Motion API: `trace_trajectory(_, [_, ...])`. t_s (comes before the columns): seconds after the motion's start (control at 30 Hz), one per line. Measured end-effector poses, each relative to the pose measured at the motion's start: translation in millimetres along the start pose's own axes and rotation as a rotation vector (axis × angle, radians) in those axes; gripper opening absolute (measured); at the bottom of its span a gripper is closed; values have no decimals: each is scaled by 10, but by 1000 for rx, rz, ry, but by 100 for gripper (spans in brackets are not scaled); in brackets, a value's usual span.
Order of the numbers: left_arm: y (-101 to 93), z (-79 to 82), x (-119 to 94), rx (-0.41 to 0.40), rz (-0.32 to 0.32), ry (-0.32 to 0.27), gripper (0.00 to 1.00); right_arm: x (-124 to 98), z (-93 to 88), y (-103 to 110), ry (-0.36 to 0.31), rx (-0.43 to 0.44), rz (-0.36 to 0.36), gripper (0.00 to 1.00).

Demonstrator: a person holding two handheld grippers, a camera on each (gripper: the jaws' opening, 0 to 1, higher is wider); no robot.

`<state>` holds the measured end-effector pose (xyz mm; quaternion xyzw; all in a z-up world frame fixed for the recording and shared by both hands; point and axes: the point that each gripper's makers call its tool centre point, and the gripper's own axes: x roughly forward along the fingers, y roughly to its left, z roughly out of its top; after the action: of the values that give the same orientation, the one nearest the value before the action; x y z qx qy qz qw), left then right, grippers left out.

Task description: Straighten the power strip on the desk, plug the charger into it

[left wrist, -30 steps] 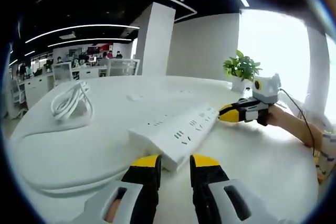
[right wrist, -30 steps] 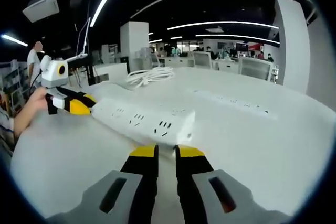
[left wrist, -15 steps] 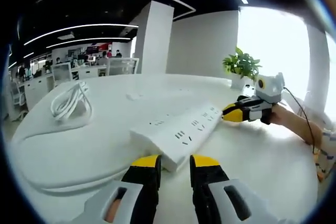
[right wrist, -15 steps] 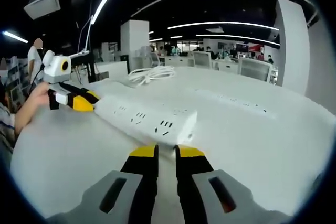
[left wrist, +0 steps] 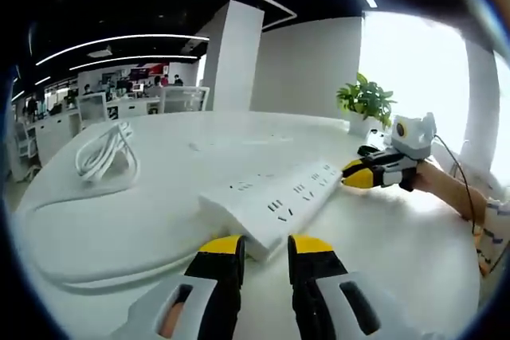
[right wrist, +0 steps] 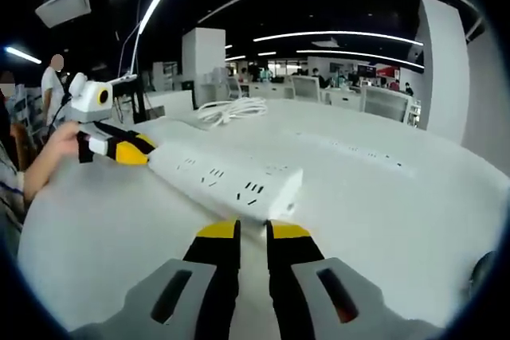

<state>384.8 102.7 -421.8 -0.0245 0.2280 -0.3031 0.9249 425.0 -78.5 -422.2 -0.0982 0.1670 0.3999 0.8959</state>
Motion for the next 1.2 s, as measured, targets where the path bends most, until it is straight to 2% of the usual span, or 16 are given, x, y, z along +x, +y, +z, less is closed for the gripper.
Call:
trace_trajectory(0.1, [2, -1, -4, -1, -5, 3, 22, -48, -20, 34, -8, -4, 9, 12])
trace_trajectory(0.3, [-6, 0, -4, -10, -13, 2, 22, -48, -13, 33, -28, 49, 24, 12])
trace_trajectory(0.87, [-84, -24, 2, 15, -10, 9, 22, -161, -62, 96, 22, -64, 9, 12])
trace_trajectory(1.2, [-125, -33, 2, 27, 15, 14, 22, -186, -70, 77, 19, 2, 0, 11])
